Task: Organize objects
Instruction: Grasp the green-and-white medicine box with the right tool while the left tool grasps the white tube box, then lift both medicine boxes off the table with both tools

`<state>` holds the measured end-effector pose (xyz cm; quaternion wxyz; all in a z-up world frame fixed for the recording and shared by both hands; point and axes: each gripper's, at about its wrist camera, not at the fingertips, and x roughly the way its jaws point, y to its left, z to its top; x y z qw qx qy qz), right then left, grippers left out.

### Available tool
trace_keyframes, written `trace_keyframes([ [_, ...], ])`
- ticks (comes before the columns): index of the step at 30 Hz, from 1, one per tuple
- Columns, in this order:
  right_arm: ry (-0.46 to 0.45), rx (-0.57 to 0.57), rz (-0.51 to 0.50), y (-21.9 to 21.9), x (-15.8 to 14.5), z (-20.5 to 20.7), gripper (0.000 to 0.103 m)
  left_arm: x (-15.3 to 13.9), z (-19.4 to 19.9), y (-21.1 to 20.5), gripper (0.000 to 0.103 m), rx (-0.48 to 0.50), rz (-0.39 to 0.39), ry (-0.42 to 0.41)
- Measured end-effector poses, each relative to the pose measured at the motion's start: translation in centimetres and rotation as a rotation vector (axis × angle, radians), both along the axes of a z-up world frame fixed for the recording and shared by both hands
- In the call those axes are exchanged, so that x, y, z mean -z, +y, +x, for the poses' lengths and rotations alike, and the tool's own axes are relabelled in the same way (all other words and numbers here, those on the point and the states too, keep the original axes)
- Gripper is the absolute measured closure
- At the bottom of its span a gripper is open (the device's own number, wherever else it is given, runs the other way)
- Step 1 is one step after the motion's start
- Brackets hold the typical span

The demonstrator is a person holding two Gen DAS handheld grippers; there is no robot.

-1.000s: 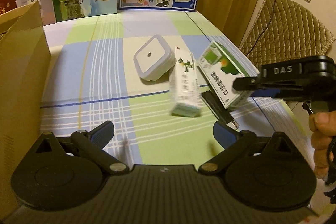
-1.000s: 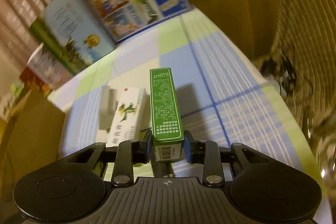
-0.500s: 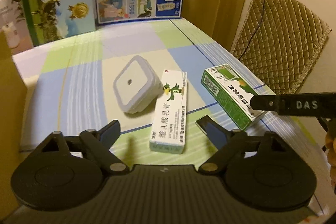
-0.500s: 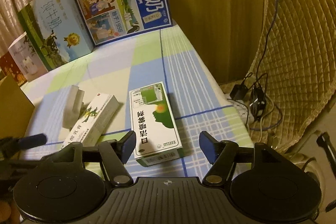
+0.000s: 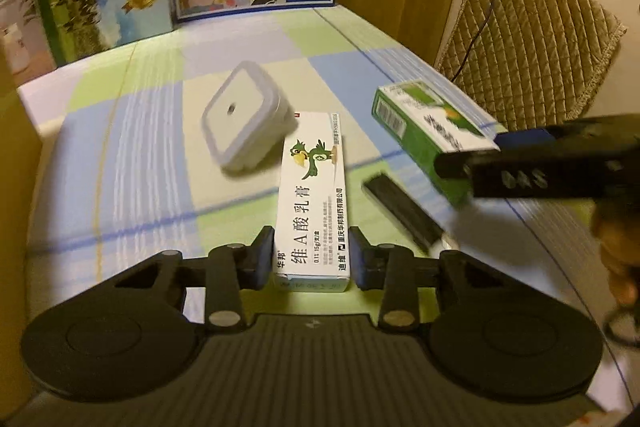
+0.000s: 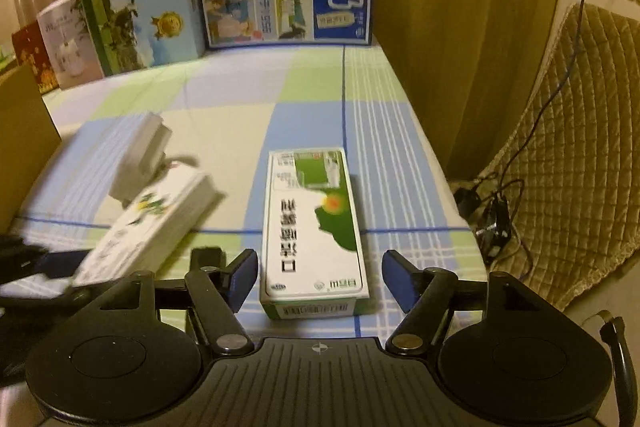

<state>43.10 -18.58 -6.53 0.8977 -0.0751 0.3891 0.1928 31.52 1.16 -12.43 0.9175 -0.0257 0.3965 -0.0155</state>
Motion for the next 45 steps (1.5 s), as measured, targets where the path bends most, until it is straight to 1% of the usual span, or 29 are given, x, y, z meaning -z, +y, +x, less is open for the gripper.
trace_keyframes([
  [1, 0.01, -0.004, -0.009, 0.0, 0.1, -0.1, 0.049, -0.1, -0.7, -0.1, 0.07, -0.007, -0.001, 0.003],
  [3, 0.028, 0.009, -0.045, 0.1, -0.2, -0.6, 0.05, -0.2, -2.3, -0.1, 0.07, -0.02, -0.002, 0.01],
  [6, 0.096, 0.045, -0.015, -0.3, -0.7, -1.7, 0.05, -0.4, -4.2, -0.1, 0.07, -0.028, 0.002, 0.023],
  [8, 0.11, 0.033, -0.027, 0.0, -1.2, -2.9, 0.05, -0.5, -5.6, 0.0, 0.07, -0.035, -0.003, 0.032],
  [12, 0.127, 0.052, -0.056, 0.5, -1.5, -6.7, 0.05, -0.8, -8.9, 0.2, 0.07, -0.057, -0.007, 0.046],
  [15, 0.146, 0.064, -0.053, 1.1, -0.9, -10.8, 0.051, -1.0, -11.7, 0.3, 0.07, -0.064, -0.01, 0.054],
  [17, 0.148, 0.047, -0.052, 1.6, -0.7, -13.5, 0.051, -1.1, -13.4, 0.4, 0.07, -0.074, -0.017, 0.06],
  [21, 0.174, -0.007, -0.005, 2.1, -0.9, -18.2, 0.051, -1.4, -16.7, 1.1, 0.07, -0.091, -0.02, 0.071],
  [24, 0.172, -0.067, 0.016, 2.6, -1.2, -19.9, 0.049, -1.4, -18.2, 1.5, 0.069, -0.088, -0.023, 0.083],
  [26, 0.129, -0.079, -0.002, 3.0, -1.3, -20.7, 0.044, -1.4, -18.6, 1.8, 0.065, -0.097, -0.015, 0.084],
  [27, 0.107, -0.075, -0.005, 3.0, -1.5, -20.7, 0.043, -1.4, -18.7, 2.0, 0.065, -0.104, -0.013, 0.082],
  [31, 0.085, -0.051, 0.007, 2.8, -1.8, -20.0, 0.039, -1.8, -18.3, 2.4, 0.065, -0.106, -0.008, 0.063],
  [37, 0.085, -0.042, 0.016, 2.2, -1.7, -18.8, 0.038, -1.6, -16.0, 2.0, 0.065, -0.056, 0.026, 0.052],
  [41, 0.075, -0.081, 0.001, 2.7, -1.4, -17.9, 0.038, -1.3, -14.5, 1.7, 0.065, -0.024, 0.042, 0.054],
  [45, 0.066, -0.127, -0.026, 3.5, -1.0, -17.1, 0.038, -1.0, -13.6, 1.7, 0.065, -0.014, 0.044, 0.063],
])
